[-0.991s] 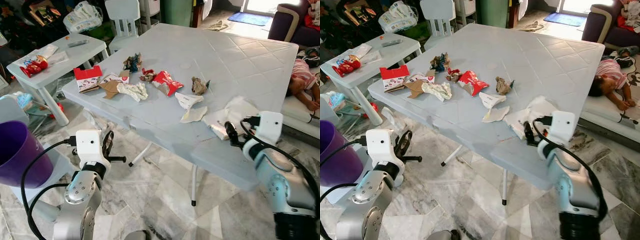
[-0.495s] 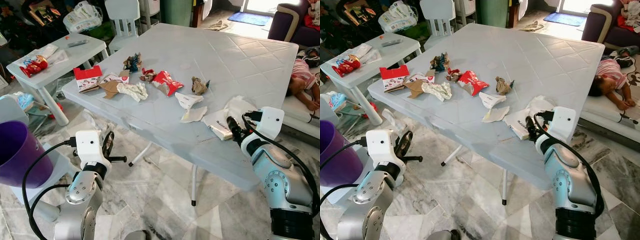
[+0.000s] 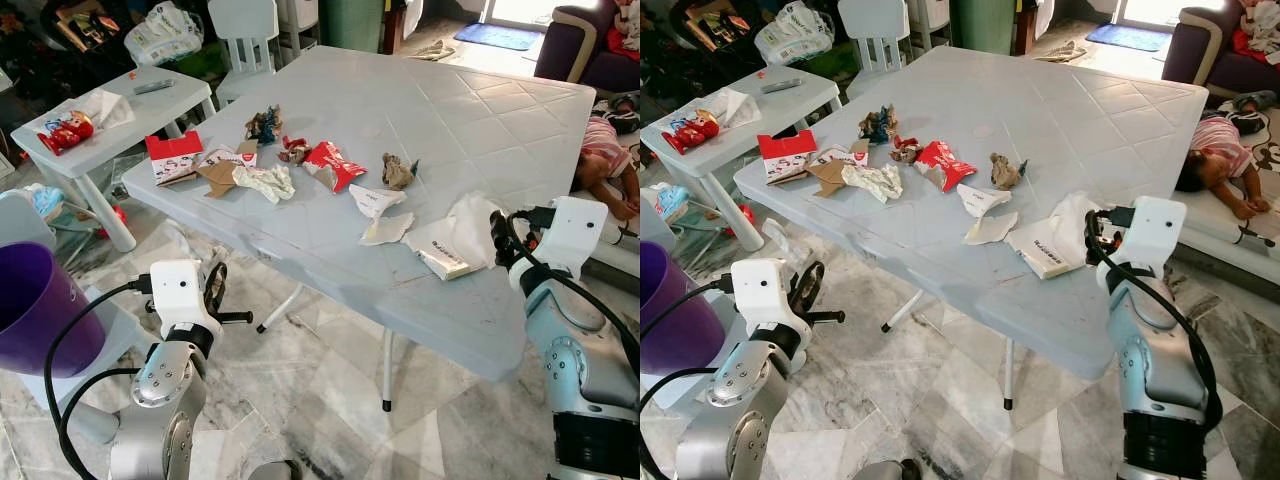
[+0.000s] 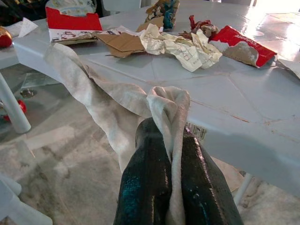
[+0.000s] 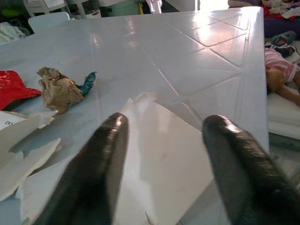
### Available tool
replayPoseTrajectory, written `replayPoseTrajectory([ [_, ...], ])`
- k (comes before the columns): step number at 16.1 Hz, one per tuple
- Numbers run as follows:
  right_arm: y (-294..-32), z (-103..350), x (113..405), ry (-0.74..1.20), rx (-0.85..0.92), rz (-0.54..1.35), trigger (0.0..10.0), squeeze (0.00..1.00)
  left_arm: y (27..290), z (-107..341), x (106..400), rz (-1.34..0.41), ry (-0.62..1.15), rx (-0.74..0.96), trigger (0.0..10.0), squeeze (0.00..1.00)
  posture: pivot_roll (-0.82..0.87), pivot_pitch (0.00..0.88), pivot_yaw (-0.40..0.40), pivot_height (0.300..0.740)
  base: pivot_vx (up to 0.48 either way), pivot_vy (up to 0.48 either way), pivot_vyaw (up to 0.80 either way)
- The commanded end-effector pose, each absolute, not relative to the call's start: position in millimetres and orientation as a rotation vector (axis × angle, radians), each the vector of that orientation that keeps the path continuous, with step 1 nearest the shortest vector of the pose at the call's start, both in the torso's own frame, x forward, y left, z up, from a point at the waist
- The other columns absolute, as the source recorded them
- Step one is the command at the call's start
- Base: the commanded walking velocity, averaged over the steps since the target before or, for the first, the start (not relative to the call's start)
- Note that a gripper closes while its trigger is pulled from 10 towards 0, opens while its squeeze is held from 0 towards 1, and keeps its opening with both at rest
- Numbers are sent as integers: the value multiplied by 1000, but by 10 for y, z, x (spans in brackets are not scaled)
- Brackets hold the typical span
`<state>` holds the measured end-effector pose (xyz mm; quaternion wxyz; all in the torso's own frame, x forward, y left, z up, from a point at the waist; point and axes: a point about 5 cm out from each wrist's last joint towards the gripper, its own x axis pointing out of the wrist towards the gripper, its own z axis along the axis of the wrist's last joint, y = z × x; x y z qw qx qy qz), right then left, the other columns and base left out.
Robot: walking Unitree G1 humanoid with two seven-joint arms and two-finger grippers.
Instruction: Picking trash to rubbish bin
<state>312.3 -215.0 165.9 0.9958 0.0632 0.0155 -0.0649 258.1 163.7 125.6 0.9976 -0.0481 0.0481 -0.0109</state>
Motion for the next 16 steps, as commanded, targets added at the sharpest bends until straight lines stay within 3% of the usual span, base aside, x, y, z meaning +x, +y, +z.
replayPoseTrajectory([
  [1, -2144, 1703, 3145, 11, 123, -130, 10000, 1000, 1652, 1250, 2592, -15, 103, -100, 0, 0, 54, 91, 34, 740, 0, 0, 0],
  [10, -2391, 1522, 3132, 77, 1, -296, 10000, 1000, 1647, 1247, 2590, -8, 102, -105, 0, 0, 57, 92, 28, 740, 0, 0, 0],
  [16, -2310, 1446, 3125, 100, 109, -255, 10000, 1000, 1645, 1251, 2598, -19, 101, -99, 0, 0, 59, 85, 31, 740, 0, 0, 0],
])
